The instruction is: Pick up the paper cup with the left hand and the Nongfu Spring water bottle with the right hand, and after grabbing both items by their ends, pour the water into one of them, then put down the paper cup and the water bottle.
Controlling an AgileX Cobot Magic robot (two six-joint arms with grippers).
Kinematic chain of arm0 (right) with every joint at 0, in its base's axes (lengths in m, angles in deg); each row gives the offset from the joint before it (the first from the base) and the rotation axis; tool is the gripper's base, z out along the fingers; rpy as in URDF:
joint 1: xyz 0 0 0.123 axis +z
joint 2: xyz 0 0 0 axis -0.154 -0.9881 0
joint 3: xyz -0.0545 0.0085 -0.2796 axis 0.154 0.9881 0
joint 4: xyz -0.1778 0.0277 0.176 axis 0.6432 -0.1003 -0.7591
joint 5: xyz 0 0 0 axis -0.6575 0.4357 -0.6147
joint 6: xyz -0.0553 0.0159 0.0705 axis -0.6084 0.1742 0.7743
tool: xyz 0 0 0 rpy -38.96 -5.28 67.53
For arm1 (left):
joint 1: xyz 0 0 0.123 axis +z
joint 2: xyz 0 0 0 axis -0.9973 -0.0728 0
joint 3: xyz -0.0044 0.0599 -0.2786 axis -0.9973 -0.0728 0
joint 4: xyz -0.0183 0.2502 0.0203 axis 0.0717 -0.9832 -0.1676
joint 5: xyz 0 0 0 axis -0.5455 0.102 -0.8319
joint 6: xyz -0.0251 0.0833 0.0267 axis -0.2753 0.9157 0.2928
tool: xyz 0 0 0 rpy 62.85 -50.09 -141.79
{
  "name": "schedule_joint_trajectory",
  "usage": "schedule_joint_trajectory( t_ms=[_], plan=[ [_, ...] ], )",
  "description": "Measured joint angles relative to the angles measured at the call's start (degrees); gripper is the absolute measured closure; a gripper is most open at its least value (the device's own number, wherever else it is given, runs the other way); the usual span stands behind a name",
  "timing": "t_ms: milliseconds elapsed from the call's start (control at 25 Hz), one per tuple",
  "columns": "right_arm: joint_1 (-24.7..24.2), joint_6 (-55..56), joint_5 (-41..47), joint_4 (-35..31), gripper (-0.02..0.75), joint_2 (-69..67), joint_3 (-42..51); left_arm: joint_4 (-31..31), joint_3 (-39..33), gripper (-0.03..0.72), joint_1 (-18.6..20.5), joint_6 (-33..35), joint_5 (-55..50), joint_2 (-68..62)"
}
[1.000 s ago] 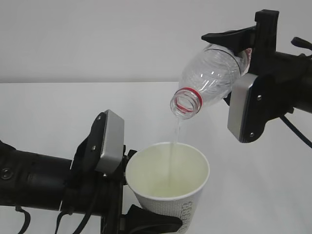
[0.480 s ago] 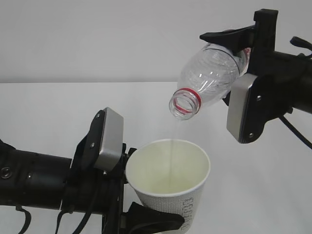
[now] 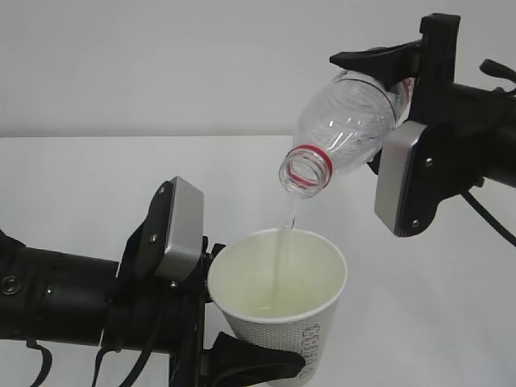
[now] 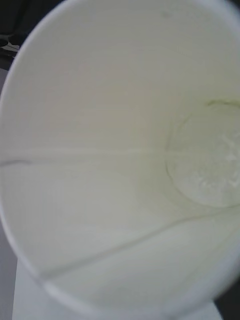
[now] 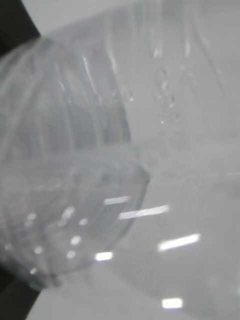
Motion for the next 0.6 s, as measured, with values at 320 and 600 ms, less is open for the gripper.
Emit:
schedule_joint_trajectory(
  t_ms=[320, 600],
  plan=[
    [0.0, 0.0, -1.41, 0.1, 0.217, 0.0, 0.0, 0.46, 0.0, 0.17, 0.0, 0.0, 0.0, 0.0],
    [0.0, 0.0, -1.44, 0.1, 0.217, 0.0, 0.0, 0.51, 0.0, 0.172, 0.0, 0.0, 0.0, 0.0]
  ],
)
